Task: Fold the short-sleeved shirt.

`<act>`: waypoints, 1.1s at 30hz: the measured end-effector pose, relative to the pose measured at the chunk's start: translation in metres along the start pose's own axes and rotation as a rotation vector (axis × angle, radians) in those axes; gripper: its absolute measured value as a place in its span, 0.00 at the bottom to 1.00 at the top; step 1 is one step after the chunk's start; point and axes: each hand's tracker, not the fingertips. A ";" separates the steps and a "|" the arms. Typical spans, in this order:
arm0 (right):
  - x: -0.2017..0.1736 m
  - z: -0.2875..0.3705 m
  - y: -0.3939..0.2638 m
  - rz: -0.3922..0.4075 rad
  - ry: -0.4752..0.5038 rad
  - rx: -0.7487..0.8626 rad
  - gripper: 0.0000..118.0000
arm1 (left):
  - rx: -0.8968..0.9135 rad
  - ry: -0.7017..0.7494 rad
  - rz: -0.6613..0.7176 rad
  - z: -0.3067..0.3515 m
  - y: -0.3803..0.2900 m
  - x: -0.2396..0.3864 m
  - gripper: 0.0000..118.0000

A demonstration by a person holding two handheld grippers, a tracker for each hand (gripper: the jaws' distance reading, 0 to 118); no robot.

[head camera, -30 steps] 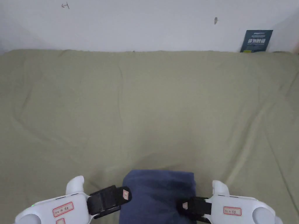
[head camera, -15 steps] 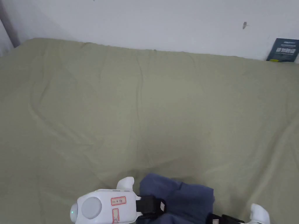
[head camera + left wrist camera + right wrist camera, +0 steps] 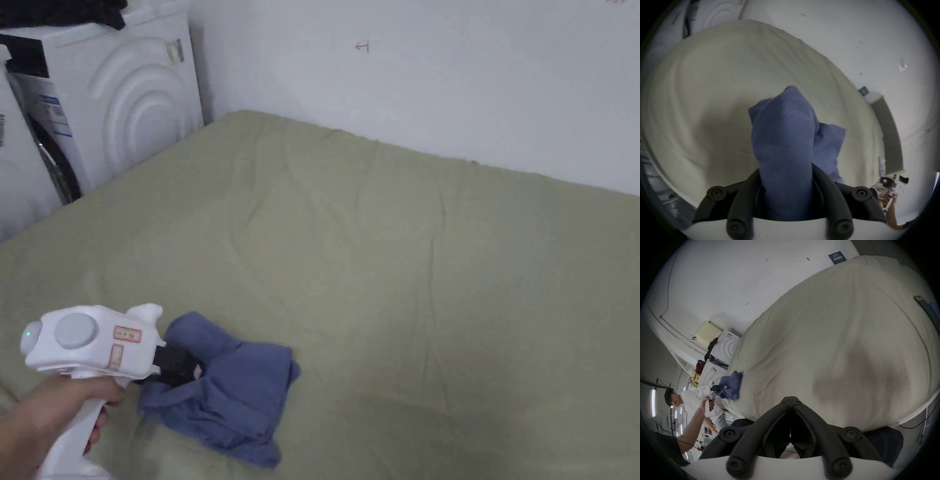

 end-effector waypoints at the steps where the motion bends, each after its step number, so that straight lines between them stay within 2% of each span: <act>1: 0.001 0.005 -0.002 0.002 -0.006 0.004 0.00 | 0.001 0.033 0.016 0.009 0.004 -0.013 0.19; 5: 0.003 0.021 -0.010 -0.028 -0.037 0.033 0.00 | 0.011 0.177 0.036 0.029 0.034 -0.087 0.23; 7: 0.008 0.027 -0.013 -0.044 -0.039 0.041 0.00 | 0.026 0.232 0.061 0.032 0.039 -0.107 0.28; 8: 0.009 0.029 -0.014 -0.052 -0.041 0.043 0.00 | 0.033 0.230 0.075 0.032 0.039 -0.112 0.42; 11: 0.007 0.034 -0.019 -0.060 -0.057 0.050 0.00 | 0.079 0.294 0.087 0.041 0.025 -0.101 0.92; 12: 0.006 0.036 -0.020 -0.060 -0.056 0.051 0.00 | 0.084 0.286 0.089 0.047 0.021 -0.102 0.99; 13: 0.005 0.038 -0.020 -0.059 -0.052 0.053 0.00 | 0.097 0.274 0.104 0.054 0.032 -0.129 1.00; 18: -0.008 0.041 -0.018 -0.008 -0.020 0.054 0.00 | 0.259 0.313 0.227 0.119 0.015 -0.145 1.00; 20: -0.016 0.044 -0.015 0.034 -0.011 0.057 0.00 | 0.336 0.325 0.210 0.148 0.004 -0.126 0.95; 22: -0.028 0.049 -0.011 0.088 -0.008 0.073 0.00 | 0.401 0.349 0.170 0.175 -0.017 -0.083 0.83; 23: -0.034 0.052 -0.007 0.113 -0.002 0.082 0.00 | 0.416 0.371 0.142 0.184 -0.026 -0.062 0.67; 25: -0.047 0.063 0.001 0.158 0.012 0.118 0.00 | 0.535 0.421 -0.013 0.193 -0.049 -0.012 0.31; 26: -0.055 0.071 0.004 0.186 0.007 0.168 0.00 | 0.612 0.419 -0.085 0.197 -0.061 0.015 0.17; 28: -0.073 0.089 0.012 0.257 -0.024 0.270 0.00 | 0.742 0.356 -0.201 0.205 -0.084 0.071 0.14; 29: -0.085 0.100 0.017 0.319 -0.051 0.353 0.00 | 0.786 0.287 -0.232 0.209 -0.098 0.102 0.00; 31: -0.103 0.120 0.029 0.436 -0.075 0.495 0.00 | 0.900 0.150 -0.300 0.218 -0.126 0.164 0.00; 33: -0.125 0.140 0.037 0.542 -0.094 0.644 0.00 | 0.976 0.120 -0.378 0.222 -0.148 0.225 0.00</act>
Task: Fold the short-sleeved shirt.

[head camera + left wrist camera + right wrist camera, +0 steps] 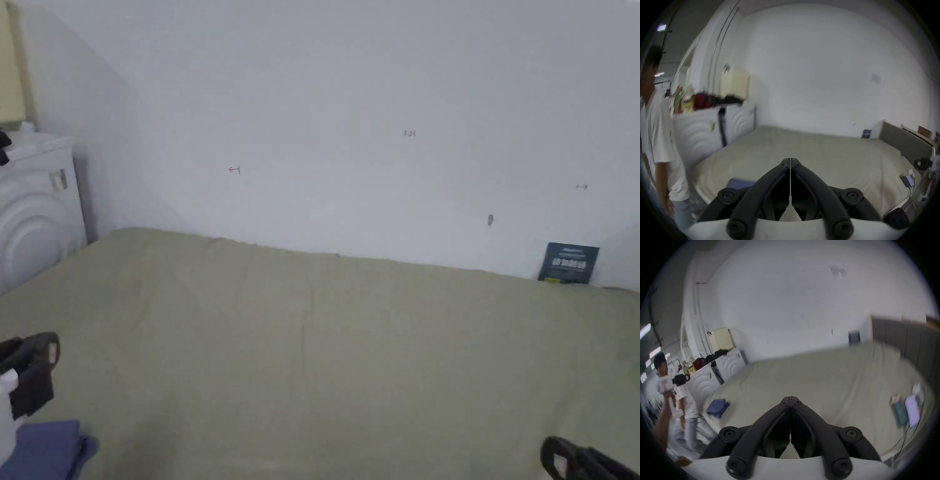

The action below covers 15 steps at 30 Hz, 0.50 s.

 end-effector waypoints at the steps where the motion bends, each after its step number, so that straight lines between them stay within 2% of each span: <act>1: -0.003 0.003 0.011 0.043 -0.013 0.052 0.00 | 0.025 -0.019 -0.023 0.005 0.007 0.025 0.00; 4: -0.013 0.006 0.041 0.140 -0.059 0.118 0.00 | 0.170 -0.092 -0.128 0.013 0.026 0.092 0.00; 7: -0.019 0.010 0.055 0.197 -0.179 0.147 0.00 | 0.239 -0.103 -0.158 0.027 0.032 0.138 0.00; 9: -0.020 0.020 0.059 0.149 -0.164 0.157 0.00 | 0.269 -0.101 -0.116 0.043 0.028 0.158 0.00; 11: -0.016 0.026 0.059 0.046 -0.121 0.173 0.01 | 0.276 -0.166 -0.052 0.052 0.021 0.171 0.00; 13: -0.007 0.025 0.055 0.059 -0.089 0.168 0.02 | 0.212 -0.270 -0.026 0.055 0.015 0.175 0.00; 15: -0.007 0.022 0.051 0.106 -0.129 0.187 0.07 | 0.183 -0.203 -0.077 0.051 0.008 0.185 0.00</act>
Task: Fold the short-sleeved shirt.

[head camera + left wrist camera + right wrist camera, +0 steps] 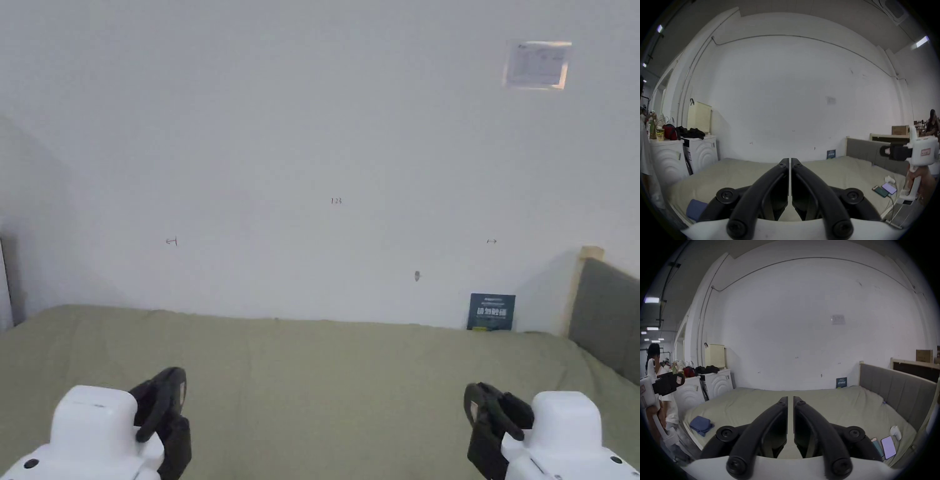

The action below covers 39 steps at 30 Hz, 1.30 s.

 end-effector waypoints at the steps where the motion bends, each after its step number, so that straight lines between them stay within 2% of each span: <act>1: 0.000 -0.001 -0.002 0.008 -0.001 -0.006 0.08 | -0.003 0.024 -0.025 -0.004 -0.003 0.002 0.00; 7: -0.005 -0.001 -0.007 0.023 -0.011 -0.023 0.09 | -0.052 0.036 -0.022 -0.018 -0.006 0.004 0.04; 9: -0.004 0.000 -0.006 0.023 -0.007 -0.022 0.11 | -0.055 0.029 -0.031 -0.022 -0.010 0.004 0.13; 10: -0.005 0.002 -0.005 0.023 -0.005 -0.021 0.14 | -0.056 0.031 -0.036 -0.023 -0.010 0.004 0.22; 12: -0.005 0.003 -0.004 0.028 -0.003 -0.025 0.27 | -0.058 0.026 -0.037 -0.024 -0.011 0.003 0.47; 13: -0.006 0.003 -0.004 0.033 -0.003 -0.026 0.33 | -0.061 0.021 -0.031 -0.023 -0.011 0.004 0.55; 14: -0.008 0.005 -0.003 0.042 -0.001 -0.028 0.40 | -0.063 0.010 -0.019 -0.024 -0.011 0.004 0.60; 16: -0.010 0.006 -0.003 0.055 -0.002 -0.034 0.50 | -0.061 0.012 -0.014 -0.024 -0.012 0.003 0.61; 20: -0.014 0.007 -0.005 0.076 -0.017 -0.027 0.87 | -0.063 0.020 -0.010 -0.023 -0.011 0.004 0.90; 23: -0.018 0.010 -0.003 0.085 -0.039 -0.023 0.97 | -0.057 0.013 -0.006 -0.022 -0.012 0.003 0.99; 29: -0.018 0.008 0.001 0.044 -0.082 -0.044 0.98 | -0.068 0.007 -0.007 -0.020 -0.013 0.003 1.00; 33: -0.013 0.007 0.010 -0.109 0.015 -0.098 0.98 | -0.068 0.012 -0.007 -0.019 -0.014 0.001 1.00; 39: -0.007 0.013 0.022 -0.200 0.074 -0.076 0.98 | -0.071 0.009 0.013 -0.018 -0.012 -0.002 1.00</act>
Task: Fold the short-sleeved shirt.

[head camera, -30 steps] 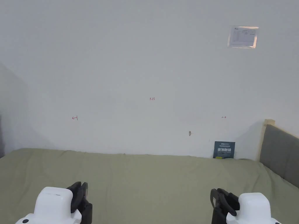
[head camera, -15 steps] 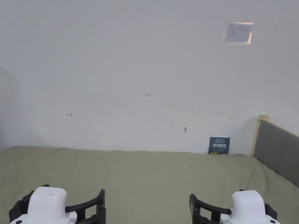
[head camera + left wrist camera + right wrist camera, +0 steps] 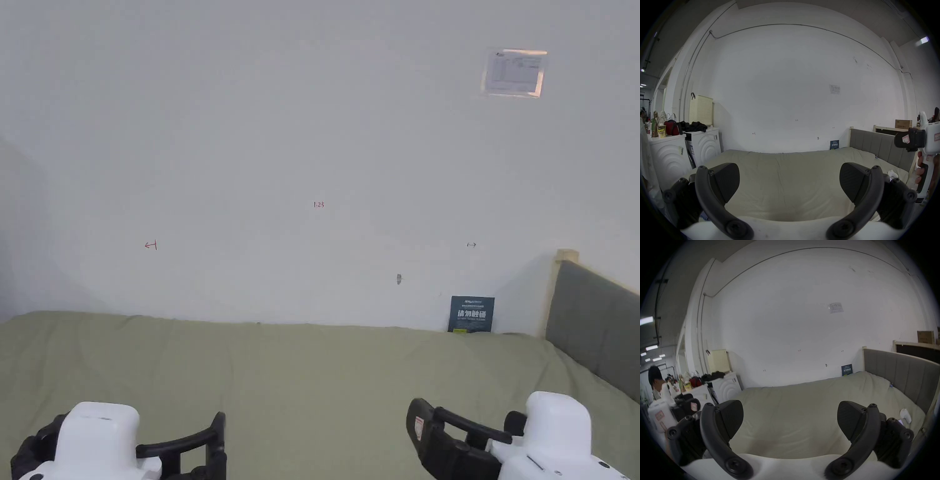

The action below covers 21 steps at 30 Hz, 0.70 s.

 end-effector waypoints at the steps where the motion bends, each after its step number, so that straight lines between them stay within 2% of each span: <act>1: 0.000 0.001 0.003 -0.028 -0.002 -0.004 0.98 | 0.000 0.001 0.000 0.000 0.000 0.000 1.00; 3: 0.001 0.000 0.007 -0.051 -0.028 -0.029 0.98 | -0.003 0.002 -0.002 -0.001 -0.001 0.000 1.00; 8: -0.004 0.005 0.010 -0.048 -0.086 -0.001 0.98 | -0.004 -0.002 0.003 -0.002 -0.002 0.001 1.00; 19: -0.006 0.010 0.012 -0.060 -0.051 0.020 0.98 | 0.007 -0.002 0.005 -0.002 0.000 0.002 1.00; 21: -0.008 0.011 0.012 -0.047 -0.086 0.055 0.98 | 0.006 -0.002 0.004 -0.003 0.000 0.002 1.00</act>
